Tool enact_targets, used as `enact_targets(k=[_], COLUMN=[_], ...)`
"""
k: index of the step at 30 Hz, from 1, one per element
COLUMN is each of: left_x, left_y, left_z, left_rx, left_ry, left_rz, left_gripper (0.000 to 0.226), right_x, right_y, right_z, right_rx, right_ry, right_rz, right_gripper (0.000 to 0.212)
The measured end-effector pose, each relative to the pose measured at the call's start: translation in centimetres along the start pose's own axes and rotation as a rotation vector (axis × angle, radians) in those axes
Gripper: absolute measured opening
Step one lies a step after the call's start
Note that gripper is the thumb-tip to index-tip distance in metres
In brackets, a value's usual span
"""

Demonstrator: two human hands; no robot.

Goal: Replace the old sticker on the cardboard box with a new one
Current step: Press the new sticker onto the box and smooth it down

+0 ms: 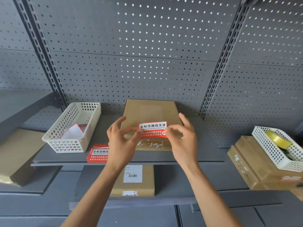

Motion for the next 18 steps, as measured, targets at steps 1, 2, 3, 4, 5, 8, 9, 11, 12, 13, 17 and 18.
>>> enact_targets(k=[1,2,3,4,5,8,9,11,12,13,17,18], left_x=[-0.5,-0.8,-0.9,-0.9,-0.9,-0.7,-0.6,-0.5,-0.4,-0.2,0.9,1.2], left_y=[0.2,0.4,0.5,0.6,0.6,0.5,0.5,0.5,0.6,0.6,0.3,0.2], left_z=[-0.2,-0.3,-0.5,-0.6,-0.6,-0.7,-0.7,-0.7,-0.7,-0.6,-0.3,-0.2], left_rx=[-0.013,-0.02,-0.022,-0.02,-0.015,-0.001,0.002,0.005,0.007,0.011,0.043,0.051], left_ry=[-0.021,-0.032,-0.036,-0.038,-0.039,-0.03,-0.027,-0.027,-0.026,-0.023,0.001,0.013], left_rz=[-0.003,-0.003,-0.002,-0.001,-0.005,-0.016,-0.018,-0.031,-0.044,-0.058,-0.087,-0.087], left_gripper=[0.004,0.007,0.009,0.01,0.01,0.011,0.012,0.01,0.01,0.009,0.007,0.008], right_x=[0.4,0.8,1.2,1.4,1.6,1.5,1.4,1.2,1.1,0.8,-0.3,-0.6], right_y=[0.2,0.3,0.4,0.5,0.6,0.7,0.6,0.5,0.5,0.4,0.0,-0.2], right_z=[-0.2,-0.3,-0.5,-0.6,-0.7,-0.9,-0.8,-0.7,-0.6,-0.5,-0.3,-0.1], right_rx=[-0.006,-0.01,-0.014,-0.015,-0.017,-0.01,-0.006,0.003,0.006,0.009,0.036,0.045], right_ry=[0.011,0.024,0.034,0.039,0.039,0.026,0.021,0.014,0.01,0.005,-0.028,-0.036], right_rz=[0.002,0.008,0.013,0.019,0.025,0.044,0.047,0.054,0.059,0.067,0.11,0.119], right_gripper=[0.017,0.015,0.014,0.013,0.013,0.012,0.012,0.012,0.012,0.013,0.016,0.015])
Point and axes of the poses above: each hand's wrist, its own z-axis towards the middle knuckle, its own y-axis out of the palm, x = y × z, the point moved 9 cm from there along z, towards the middle knuckle, and after that the axes turned 5 degrees about -y, right-handed, at the moved point
